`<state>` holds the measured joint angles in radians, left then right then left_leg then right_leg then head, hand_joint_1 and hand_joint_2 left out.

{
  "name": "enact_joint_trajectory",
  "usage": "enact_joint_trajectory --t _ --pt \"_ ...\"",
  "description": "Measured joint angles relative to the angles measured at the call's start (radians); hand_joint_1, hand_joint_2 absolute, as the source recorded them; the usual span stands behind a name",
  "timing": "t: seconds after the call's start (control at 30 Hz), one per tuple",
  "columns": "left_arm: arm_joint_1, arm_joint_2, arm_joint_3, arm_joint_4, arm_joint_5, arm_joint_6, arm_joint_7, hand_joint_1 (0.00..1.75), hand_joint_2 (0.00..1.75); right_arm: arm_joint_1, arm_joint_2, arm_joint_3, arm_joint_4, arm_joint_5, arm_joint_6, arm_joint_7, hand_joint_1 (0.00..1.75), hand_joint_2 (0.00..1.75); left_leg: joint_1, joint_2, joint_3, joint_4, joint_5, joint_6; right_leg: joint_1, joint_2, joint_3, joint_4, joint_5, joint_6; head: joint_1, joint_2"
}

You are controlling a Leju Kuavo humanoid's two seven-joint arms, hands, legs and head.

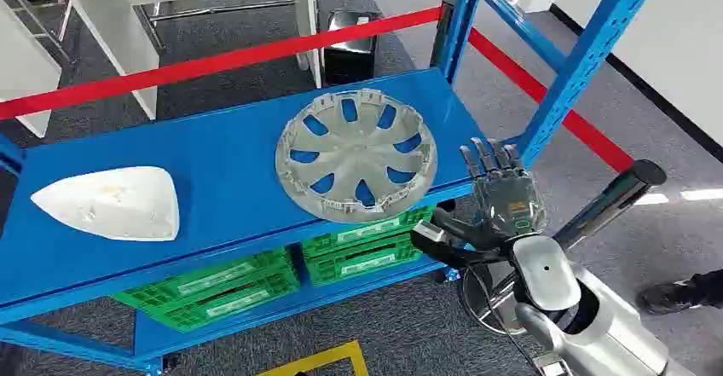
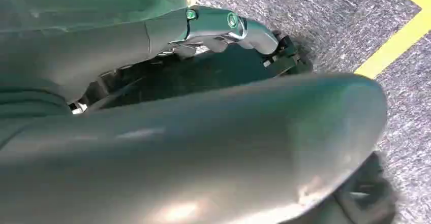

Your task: Take the parts from the cabinet and place them on the table.

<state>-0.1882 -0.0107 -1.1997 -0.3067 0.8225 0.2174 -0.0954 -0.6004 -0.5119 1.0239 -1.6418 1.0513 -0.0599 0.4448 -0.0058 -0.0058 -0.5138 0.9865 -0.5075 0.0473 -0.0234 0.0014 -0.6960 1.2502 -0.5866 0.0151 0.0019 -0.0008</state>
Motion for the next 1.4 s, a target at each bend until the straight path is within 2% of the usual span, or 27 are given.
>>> enact_joint_trajectory --t 0.03,0.07,0.1,0.13,0.17,0.2,0.23,0.27,0.33,0.4,0.43,0.5,0.53,0.57,0.6,0.63,0.7,0.73,0.77,0.8,0.83,0.93,1.2,1.4 --pt "0.001 0.0 0.0 0.0 -0.002 -0.002 0.002 0.0 0.0 -0.001 0.001 0.0 0.008 -0.004 0.001 -0.003 0.0 0.0 -0.002 0.0 0.005 0.0 -0.006 0.001 0.0 0.0 -0.044 0.058 -0.006 0.001 0.002 0.0" --pt "0.001 0.0 0.0 0.0 -0.008 -0.003 0.003 0.0 0.0 -0.004 0.004 -0.001 0.019 -0.014 0.001 -0.006 0.0 0.0 -0.004 -0.001 0.013 0.001 -0.011 0.002 0.0 0.0 -0.068 0.073 0.012 0.0 0.003 0.0" --pt "0.002 0.0 -0.001 0.0 -0.013 -0.005 0.004 0.0 0.0 -0.009 0.006 -0.003 0.028 -0.021 0.001 -0.009 0.0 0.0 -0.007 -0.002 0.024 0.001 -0.019 0.001 0.001 0.0 -0.065 0.037 0.056 -0.004 0.004 0.0" --pt "0.002 -0.001 -0.001 0.0 -0.016 -0.006 0.004 0.0 0.0 -0.016 0.008 -0.006 0.037 -0.028 0.0 -0.011 0.0 0.0 -0.008 -0.002 0.036 0.001 -0.027 0.0 0.003 0.0 -0.043 -0.032 0.115 -0.01 0.005 0.0" --pt "0.002 -0.002 -0.002 0.0 -0.016 -0.007 0.005 0.0 0.0 -0.025 0.011 -0.01 0.047 -0.035 -0.002 -0.013 0.0 0.0 -0.011 -0.003 0.051 0.002 -0.038 -0.002 0.007 0.0 -0.01 -0.129 0.18 -0.017 0.006 0.0" --pt "0.004 -0.003 -0.002 0.0 -0.016 -0.008 0.003 0.0 0.0 -0.033 0.013 -0.012 0.061 -0.042 -0.006 -0.016 0.0 0.0 -0.011 -0.002 0.058 0.001 -0.05 -0.005 0.012 0.0 0.015 -0.194 0.205 -0.028 0.006 0.0" --pt "0.001 -0.005 -0.002 0.0 -0.016 -0.008 -0.002 0.0 0.0 -0.041 0.017 -0.013 0.074 -0.048 -0.008 -0.019 0.0 0.0 -0.019 -0.002 0.052 0.003 -0.057 -0.012 0.015 -0.002 0.024 -0.198 0.192 -0.031 0.003 0.0" --pt "0.002 -0.005 -0.003 0.0 -0.017 -0.01 -0.006 0.0 0.0 -0.048 0.018 -0.016 0.081 -0.051 -0.011 -0.022 0.0 0.0 -0.016 -0.002 0.05 0.004 -0.062 -0.018 0.015 -0.001 0.036 -0.222 0.17 -0.031 0.007 0.0" --pt "0.0 -0.006 -0.003 0.0 -0.016 -0.012 -0.011 0.0 0.0 -0.055 0.025 -0.02 0.098 -0.058 -0.018 -0.025 0.0 0.0 -0.013 0.001 0.055 -0.003 -0.066 -0.026 0.019 0.003 0.035 -0.218 0.164 -0.039 0.004 0.0" --pt "-0.003 -0.005 -0.003 0.0 -0.016 -0.017 -0.015 0.0 0.0 -0.065 0.035 -0.026 0.113 -0.069 -0.024 -0.03 0.0 0.0 -0.016 0.001 0.064 0.007 -0.084 -0.039 0.006 0.003 0.048 -0.229 0.16 -0.044 0.003 0.0" --pt "-0.004 -0.005 -0.003 0.0 -0.016 -0.018 -0.016 0.0 0.0 -0.07 0.037 -0.029 0.121 -0.073 -0.029 -0.031 0.0 0.0 -0.011 0.001 0.04 0.054 -0.107 -0.048 0.003 0.0 0.054 -0.231 0.156 -0.05 -0.009 0.0" --pt "-0.01 -0.005 -0.003 0.0 -0.018 -0.017 -0.023 0.0 0.0 -0.076 0.05 -0.029 0.143 -0.082 -0.037 -0.035 0.0 0.0 0.002 0.001 -0.056 0.22 -0.172 -0.062 0.003 0.0 0.057 -0.231 0.15 -0.051 -0.014 0.0" --pt "-0.019 -0.005 -0.002 0.0 -0.018 -0.017 -0.023 0.0 0.0 -0.075 0.053 -0.029 0.152 -0.083 -0.038 -0.038 0.0 0.0 0.006 0.001 -0.097 0.287 -0.186 -0.067 0.003 -0.002 0.06 -0.23 0.146 -0.05 -0.015 0.0" --pt "-0.023 -0.005 -0.002 0.0 -0.018 -0.017 -0.023 0.0 0.0 -0.075 0.058 -0.029 0.161 -0.084 -0.04 -0.041 0.0 0.0 0.008 0.001 -0.119 0.313 -0.177 -0.07 0.002 -0.003 0.064 -0.23 0.143 -0.049 -0.015 0.0" --pt "-0.024 -0.005 -0.002 0.0 -0.018 -0.017 -0.023 0.0 0.0 -0.075 0.063 -0.028 0.171 -0.085 -0.044 -0.043 0.0 0.0 0.011 0.001 -0.118 0.292 -0.14 -0.073 0.002 -0.002 0.071 -0.229 0.138 -0.047 -0.016 0.0" --pt "-0.024 -0.005 -0.001 0.0 -0.018 -0.017 -0.021 0.0 0.0 -0.076 0.069 -0.029 0.182 -0.088 -0.048 -0.044 0.0 0.0 0.014 0.001 -0.1 0.232 -0.083 -0.073 0.0 0.0 0.079 -0.228 0.133 -0.044 -0.018 0.0" --pt "-0.017 -0.005 -0.002 0.0 -0.017 -0.018 -0.019 0.0 0.0 -0.077 0.079 -0.031 0.195 -0.094 -0.057 -0.047 0.0 0.0 0.016 0.001 -0.049 0.066 0.028 -0.07 -0.001 0.002 0.094 -0.228 0.124 -0.035 -0.019 0.0" --pt "-0.013 -0.005 -0.002 0.0 -0.017 -0.018 -0.019 0.0 0.0 -0.082 0.08 -0.031 0.205 -0.099 -0.062 -0.048 0.0 0.0 0.01 0.0 -0.047 0.062 0.016 -0.067 0.002 0.004 0.095 -0.23 0.125 -0.029 -0.02 0.0" --pt "-0.013 -0.005 -0.002 0.0 -0.018 -0.018 -0.019 0.0 0.0 -0.085 0.085 -0.031 0.214 -0.102 -0.065 -0.05 0.0 0.0 0.008 0.0 -0.038 0.043 0.015 -0.057 0.002 0.006 0.09 -0.228 0.127 -0.022 -0.021 0.0" --pt "-0.014 -0.007 -0.002 0.0 -0.018 -0.018 -0.019 0.0 0.0 -0.085 0.087 -0.032 0.222 -0.103 -0.068 -0.051 0.0 0.0 0.013 0.0 -0.03 0.023 0.007 -0.056 0.006 0.005 0.082 -0.218 0.12 -0.022 -0.022 0.0" --pt "-0.013 -0.007 -0.002 0.0 -0.018 -0.018 -0.019 0.0 0.0 -0.085 0.089 -0.032 0.231 -0.106 -0.071 -0.052 0.0 0.0 0.013 -0.001 -0.034 0.03 0.006 -0.056 0.005 0.004 0.079 -0.221 0.127 -0.035 -0.017 0.0" --pt "-0.014 -0.008 -0.002 0.0 -0.025 -0.019 -0.019 0.0 0.0 -0.097 0.103 -0.032 0.259 -0.12 -0.081 -0.062 0.0 0.0 0.01 -0.007 -0.034 0.029 0.008 -0.053 0.005 -0.001 0.086 -0.228 0.129 -0.032 -0.006 0.0" --pt "-0.014 -0.008 -0.002 0.0 -0.032 -0.019 -0.018 0.0 0.0 -0.132 0.148 -0.03 0.315 -0.137 -0.102 -0.095 0.0 0.0 0.008 -0.006 -0.034 0.029 0.007 -0.044 0.003 -0.001 0.09 -0.24 0.135 -0.013 -0.003 0.0" --pt "-0.014 -0.008 -0.002 0.0 -0.033 -0.019 -0.017 0.0 0.0 -0.148 0.191 -0.021 0.349 -0.156 -0.122 -0.122 0.0 0.0 0.008 -0.006 -0.031 0.027 0.007 -0.044 0.004 0.0 0.09 -0.239 0.135 -0.013 -0.003 0.0"
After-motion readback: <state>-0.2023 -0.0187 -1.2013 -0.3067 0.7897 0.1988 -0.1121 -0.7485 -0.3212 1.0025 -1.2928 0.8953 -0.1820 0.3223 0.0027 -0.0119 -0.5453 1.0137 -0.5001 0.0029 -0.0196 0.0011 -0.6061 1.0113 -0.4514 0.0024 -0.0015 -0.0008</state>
